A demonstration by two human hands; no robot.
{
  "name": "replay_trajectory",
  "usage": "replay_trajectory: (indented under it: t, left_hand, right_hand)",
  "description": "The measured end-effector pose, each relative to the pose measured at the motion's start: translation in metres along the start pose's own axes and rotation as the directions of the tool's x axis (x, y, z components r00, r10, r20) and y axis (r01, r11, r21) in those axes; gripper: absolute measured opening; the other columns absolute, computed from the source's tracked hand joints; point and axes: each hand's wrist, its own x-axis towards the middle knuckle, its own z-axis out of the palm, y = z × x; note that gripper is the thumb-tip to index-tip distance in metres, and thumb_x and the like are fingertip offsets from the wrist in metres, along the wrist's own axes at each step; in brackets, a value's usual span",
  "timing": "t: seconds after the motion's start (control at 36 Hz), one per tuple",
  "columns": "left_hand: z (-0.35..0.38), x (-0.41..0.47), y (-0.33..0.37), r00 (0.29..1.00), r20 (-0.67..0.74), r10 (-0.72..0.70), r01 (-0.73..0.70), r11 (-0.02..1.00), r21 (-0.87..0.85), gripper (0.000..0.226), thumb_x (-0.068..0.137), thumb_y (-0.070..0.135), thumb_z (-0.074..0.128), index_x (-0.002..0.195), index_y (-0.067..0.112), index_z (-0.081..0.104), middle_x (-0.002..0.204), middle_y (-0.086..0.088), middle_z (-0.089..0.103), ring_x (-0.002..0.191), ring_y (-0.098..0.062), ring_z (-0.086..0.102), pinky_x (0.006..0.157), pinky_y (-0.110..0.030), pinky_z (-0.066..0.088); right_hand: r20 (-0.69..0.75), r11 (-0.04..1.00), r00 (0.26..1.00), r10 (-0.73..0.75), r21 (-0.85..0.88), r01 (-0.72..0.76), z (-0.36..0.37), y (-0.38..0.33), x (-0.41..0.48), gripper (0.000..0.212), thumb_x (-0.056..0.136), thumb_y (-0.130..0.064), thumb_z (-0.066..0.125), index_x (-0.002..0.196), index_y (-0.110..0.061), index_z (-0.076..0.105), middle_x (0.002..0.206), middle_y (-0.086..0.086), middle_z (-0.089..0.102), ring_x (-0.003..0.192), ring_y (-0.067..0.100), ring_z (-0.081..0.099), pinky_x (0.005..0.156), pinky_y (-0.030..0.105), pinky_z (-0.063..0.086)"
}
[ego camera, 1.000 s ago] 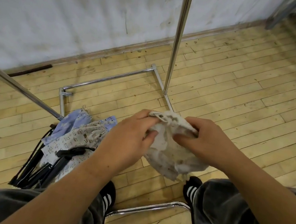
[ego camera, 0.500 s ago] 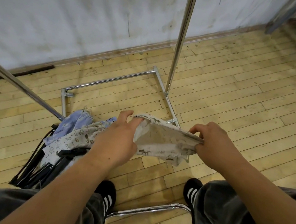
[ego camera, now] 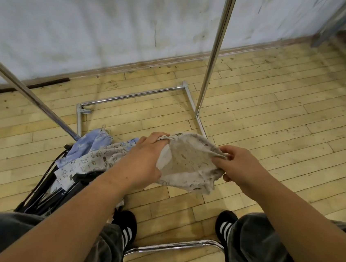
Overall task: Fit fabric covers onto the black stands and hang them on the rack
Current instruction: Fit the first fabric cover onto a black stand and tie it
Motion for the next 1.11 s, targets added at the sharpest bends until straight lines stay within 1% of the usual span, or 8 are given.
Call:
replay_trajectory:
  t: [0.06, 0.14, 0.25, 0.36, 0.47, 0.69, 0.86, 1.11]
  left_hand:
    - [-0.001, 0.001, -0.006, 0.999, -0.006, -0.045, 0.044, 0.996, -0.073, 0.077, 0.087, 0.01, 0.066, 0.155, 0.021, 0.034, 0.156, 0.011, 0.022, 0.107, -0.012, 0.051, 0.09, -0.023, 0.041]
    - [0.0, 0.008, -0.017, 0.995, -0.053, -0.086, 0.079, 0.989, -0.125, 0.067, 0.088, 0.008, 0.064, 0.151, 0.017, 0.042, 0.148, 0.006, 0.034, 0.086, -0.01, 0.048, 0.08, -0.02, 0.037]
    - [0.01, 0.023, -0.034, 0.988, -0.071, -0.134, 0.123, 0.983, -0.137, 0.064, 0.089, 0.008, 0.063, 0.15, 0.015, 0.044, 0.148, 0.001, 0.038, 0.112, -0.017, 0.051, 0.09, -0.022, 0.037]
    - [0.028, 0.039, -0.055, 0.982, -0.018, -0.186, 0.183, 0.975, -0.127, 0.062, 0.09, 0.009, 0.063, 0.149, 0.015, 0.043, 0.149, 0.002, 0.036, 0.112, -0.016, 0.047, 0.091, -0.027, 0.041]
    - [0.048, 0.061, -0.075, 0.977, 0.026, -0.211, 0.212, 0.967, -0.139, 0.063, 0.088, 0.008, 0.063, 0.148, 0.013, 0.044, 0.149, -0.001, 0.036, 0.119, -0.025, 0.052, 0.097, -0.041, 0.051]
    - [0.081, 0.102, -0.115, 0.958, 0.088, -0.273, 0.284, 0.945, -0.162, 0.074, 0.091, 0.007, 0.061, 0.157, 0.016, 0.032, 0.169, 0.001, 0.014, 0.142, -0.03, 0.041, 0.106, -0.042, 0.047]
    - [0.107, 0.126, -0.129, 0.952, 0.058, -0.301, 0.307, 0.933, -0.189, 0.071, 0.091, 0.006, 0.063, 0.155, 0.012, 0.036, 0.159, -0.002, 0.027, 0.129, -0.029, 0.049, 0.098, -0.037, 0.046]
    - [0.152, 0.147, -0.139, 0.935, 0.129, -0.33, 0.353, 0.894, -0.277, 0.066, 0.095, 0.008, 0.064, 0.154, 0.01, 0.035, 0.157, -0.004, 0.03, 0.143, -0.022, 0.033, 0.107, -0.027, 0.034]
  right_hand:
    - [0.004, 1.0, 1.0, -0.007, -0.009, 0.007, 0.01, 0.004, 0.004, 0.011, 0.095, -0.011, 0.069, 0.101, -0.021, 0.07, 0.099, 0.011, 0.072, 0.073, 0.018, 0.06, 0.056, 0.027, 0.05]
    - [0.035, 0.999, 0.999, 0.007, -0.051, -0.005, 0.025, 0.013, 0.012, 0.016, 0.094, -0.013, 0.072, 0.101, -0.026, 0.068, 0.102, 0.005, 0.071, 0.074, 0.014, 0.065, 0.052, 0.02, 0.049]
    - [0.096, 0.994, 0.993, 0.068, -0.088, -0.06, 0.046, 0.035, 0.028, 0.029, 0.092, -0.008, 0.073, 0.118, -0.02, 0.064, 0.103, 0.002, 0.07, 0.075, 0.013, 0.071, 0.053, 0.019, 0.052]
    - [0.132, 0.988, 0.983, 0.125, -0.111, -0.11, 0.066, 0.061, 0.05, 0.037, 0.092, -0.009, 0.073, 0.126, -0.017, 0.062, 0.105, 0.005, 0.07, 0.086, 0.019, 0.074, 0.062, 0.024, 0.059]
    - [0.141, 0.979, 0.975, 0.174, -0.128, -0.156, 0.082, 0.086, 0.078, 0.032, 0.093, -0.01, 0.074, 0.123, -0.016, 0.063, 0.102, 0.002, 0.072, 0.084, 0.018, 0.075, 0.067, 0.028, 0.063]
    - [0.185, 0.966, 0.956, 0.229, -0.166, -0.199, 0.111, 0.121, 0.128, 0.031, 0.092, -0.02, 0.077, 0.12, -0.02, 0.066, 0.104, 0.001, 0.074, 0.085, 0.015, 0.074, 0.066, 0.022, 0.06]
    - [0.144, 0.96, 0.958, 0.246, -0.171, -0.221, 0.12, 0.142, 0.167, 0.031, 0.089, -0.03, 0.078, 0.116, -0.023, 0.066, 0.1, -0.001, 0.075, 0.087, 0.016, 0.074, 0.082, 0.04, 0.064]
    - [-0.071, 0.893, 0.963, 0.259, -0.362, -0.267, 0.117, 0.18, 0.232, 0.024, 0.098, -0.03, 0.068, 0.12, -0.021, 0.064, 0.109, 0.0, 0.068, 0.083, 0.01, 0.063, 0.061, 0.018, 0.046]
